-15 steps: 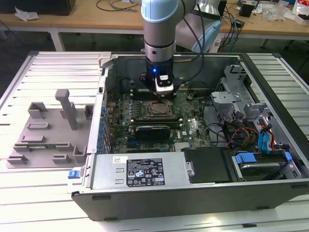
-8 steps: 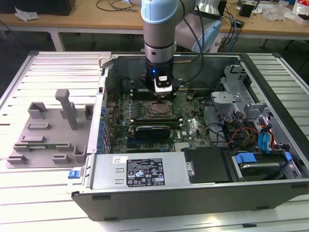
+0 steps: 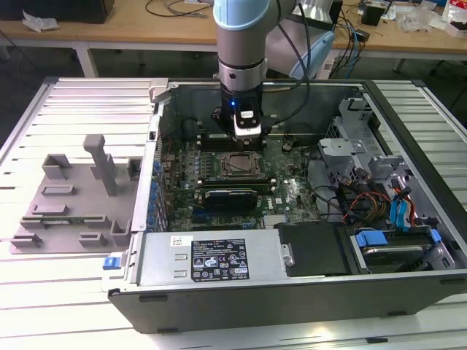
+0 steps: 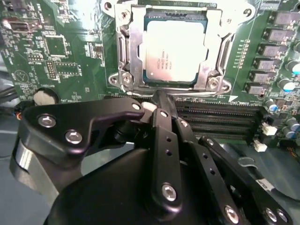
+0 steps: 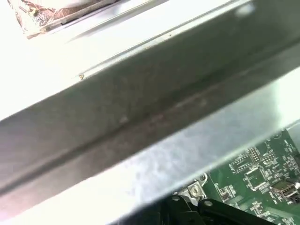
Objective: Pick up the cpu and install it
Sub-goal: 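Install the first cpu locking lever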
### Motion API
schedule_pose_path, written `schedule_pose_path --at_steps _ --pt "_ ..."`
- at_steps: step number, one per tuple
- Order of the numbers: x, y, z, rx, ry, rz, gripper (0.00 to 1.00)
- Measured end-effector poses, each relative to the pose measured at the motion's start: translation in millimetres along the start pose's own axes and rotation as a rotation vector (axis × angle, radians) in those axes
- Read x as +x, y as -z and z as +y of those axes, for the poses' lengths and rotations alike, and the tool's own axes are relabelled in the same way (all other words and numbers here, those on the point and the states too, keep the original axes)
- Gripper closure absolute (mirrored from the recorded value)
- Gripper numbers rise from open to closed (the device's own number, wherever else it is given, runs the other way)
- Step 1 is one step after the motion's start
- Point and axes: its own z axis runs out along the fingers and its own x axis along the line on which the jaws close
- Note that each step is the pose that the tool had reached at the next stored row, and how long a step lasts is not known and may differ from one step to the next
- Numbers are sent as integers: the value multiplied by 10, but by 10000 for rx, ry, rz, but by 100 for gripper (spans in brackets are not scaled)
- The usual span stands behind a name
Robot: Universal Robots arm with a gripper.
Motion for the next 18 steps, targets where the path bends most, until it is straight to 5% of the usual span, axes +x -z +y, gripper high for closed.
schedule_pose_path --at_steps 3,4,6,8,10,15,18 --pt "-3 54 6 171 17 -91 89" --pt "-3 66 7 283 29 -148 89" --pt "-5 92 9 707 74 -369 89" --pt "-5 105 10 852 87 -446 89" --pt "-15 109 -9 892 92 -465 89" --pt "-84 127 -222 886 92 -466 89" --pt "-87 131 -263 882 89 -467 89"
